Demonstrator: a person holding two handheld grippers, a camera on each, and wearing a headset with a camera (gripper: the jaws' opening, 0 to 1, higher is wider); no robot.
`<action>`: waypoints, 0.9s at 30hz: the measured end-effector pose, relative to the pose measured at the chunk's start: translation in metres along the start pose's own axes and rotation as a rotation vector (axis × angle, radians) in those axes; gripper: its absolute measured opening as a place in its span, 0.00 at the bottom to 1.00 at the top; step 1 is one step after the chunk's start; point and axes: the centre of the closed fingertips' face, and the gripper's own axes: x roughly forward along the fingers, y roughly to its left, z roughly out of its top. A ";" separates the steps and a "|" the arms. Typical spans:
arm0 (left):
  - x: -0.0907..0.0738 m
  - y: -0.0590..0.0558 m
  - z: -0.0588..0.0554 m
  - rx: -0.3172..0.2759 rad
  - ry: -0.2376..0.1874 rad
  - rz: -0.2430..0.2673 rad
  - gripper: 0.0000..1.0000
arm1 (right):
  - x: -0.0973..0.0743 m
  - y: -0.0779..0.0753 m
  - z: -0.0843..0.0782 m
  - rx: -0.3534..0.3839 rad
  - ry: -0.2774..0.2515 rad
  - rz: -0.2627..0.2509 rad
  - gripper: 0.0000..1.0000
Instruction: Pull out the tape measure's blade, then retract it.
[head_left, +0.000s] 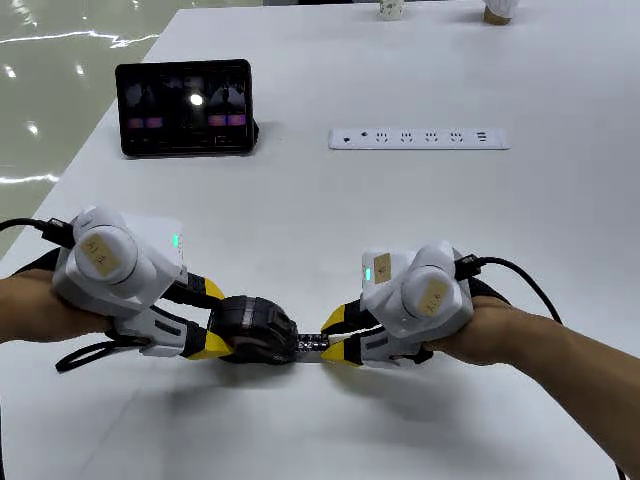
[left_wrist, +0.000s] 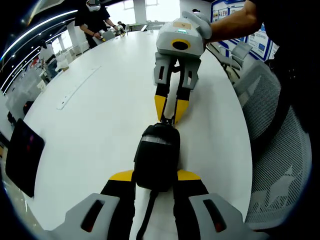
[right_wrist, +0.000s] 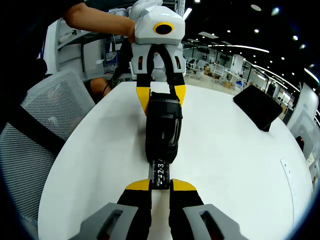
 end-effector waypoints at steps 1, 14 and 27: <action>0.000 0.000 0.000 0.000 0.000 0.000 0.23 | -0.001 0.000 -0.001 0.001 0.000 -0.001 0.09; 0.000 0.000 0.000 -0.006 -0.002 0.003 0.23 | -0.016 -0.001 -0.014 0.001 0.012 -0.014 0.09; 0.000 0.000 -0.001 -0.005 0.003 0.004 0.23 | -0.032 -0.001 -0.030 0.008 0.033 -0.027 0.09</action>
